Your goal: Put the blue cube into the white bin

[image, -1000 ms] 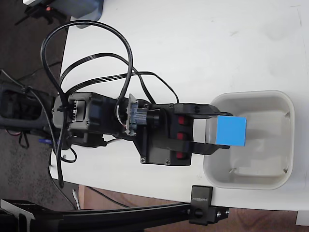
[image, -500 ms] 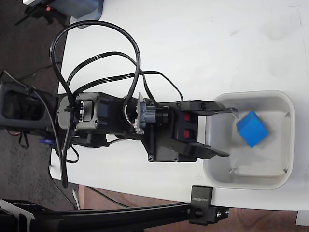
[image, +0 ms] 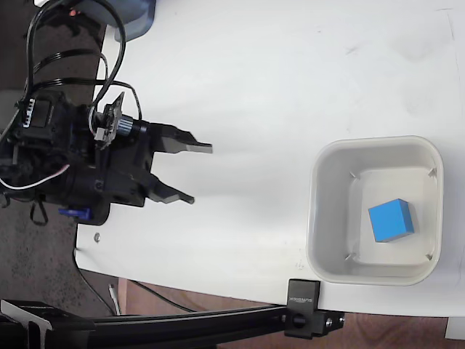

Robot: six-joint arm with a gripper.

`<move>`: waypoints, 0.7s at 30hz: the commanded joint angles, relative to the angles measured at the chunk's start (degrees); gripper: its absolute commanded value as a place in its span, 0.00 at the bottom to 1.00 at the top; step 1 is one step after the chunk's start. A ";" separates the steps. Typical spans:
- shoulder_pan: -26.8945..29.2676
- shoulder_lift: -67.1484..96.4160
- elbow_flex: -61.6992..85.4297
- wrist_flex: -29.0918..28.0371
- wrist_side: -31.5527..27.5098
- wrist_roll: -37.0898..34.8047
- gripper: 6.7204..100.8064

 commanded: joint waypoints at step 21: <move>1.67 41.92 28.56 9.32 -2.90 4.75 0.99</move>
